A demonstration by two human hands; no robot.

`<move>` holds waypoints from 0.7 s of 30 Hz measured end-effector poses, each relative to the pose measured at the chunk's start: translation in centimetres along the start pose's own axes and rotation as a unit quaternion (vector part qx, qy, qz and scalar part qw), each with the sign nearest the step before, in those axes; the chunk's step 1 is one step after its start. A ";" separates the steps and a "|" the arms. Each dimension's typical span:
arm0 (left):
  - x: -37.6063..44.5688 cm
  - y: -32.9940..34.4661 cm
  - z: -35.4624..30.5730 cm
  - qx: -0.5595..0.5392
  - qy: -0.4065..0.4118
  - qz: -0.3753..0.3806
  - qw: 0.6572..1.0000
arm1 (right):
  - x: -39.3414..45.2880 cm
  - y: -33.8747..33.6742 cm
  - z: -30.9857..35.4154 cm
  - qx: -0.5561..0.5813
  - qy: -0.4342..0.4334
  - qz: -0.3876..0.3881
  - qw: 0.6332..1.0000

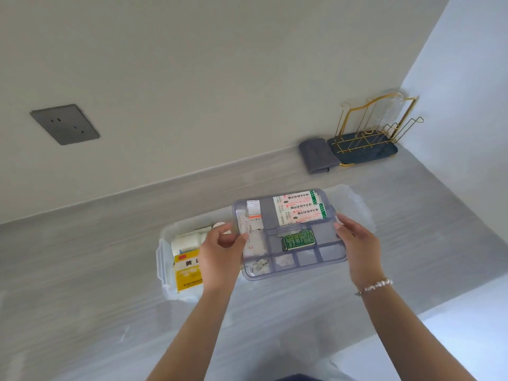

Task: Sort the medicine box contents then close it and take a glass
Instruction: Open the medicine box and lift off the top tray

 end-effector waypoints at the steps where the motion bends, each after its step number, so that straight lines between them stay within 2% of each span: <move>1: -0.4 1.7 0.5 0.001 -0.008 0.024 1.000 | 0.7 -1.3 -1.0 -0.003 0.016 -0.004 1.000; 6: -3.0 9.1 4.3 0.020 -0.079 0.098 0.992 | 3.9 -7.4 -6.4 -0.018 0.086 -0.027 0.996; 14: -6.4 14.9 13.3 0.019 -0.275 0.112 0.955 | 6.8 -10.7 -15.5 -0.088 0.190 0.014 0.978; 21: -6.6 16.3 16.5 0.030 -0.313 0.084 0.946 | 8.8 -10.1 -18.7 -0.110 0.226 0.043 0.967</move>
Point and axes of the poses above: each hand's wrist, its own x-axis towards the middle knuckle, its own y-axis out of the palm, z = x × y, the point moved 6 cm from there along x, towards the middle knuckle, and after that the axes turned 15 degrees about -x, right-handed, at the moved point
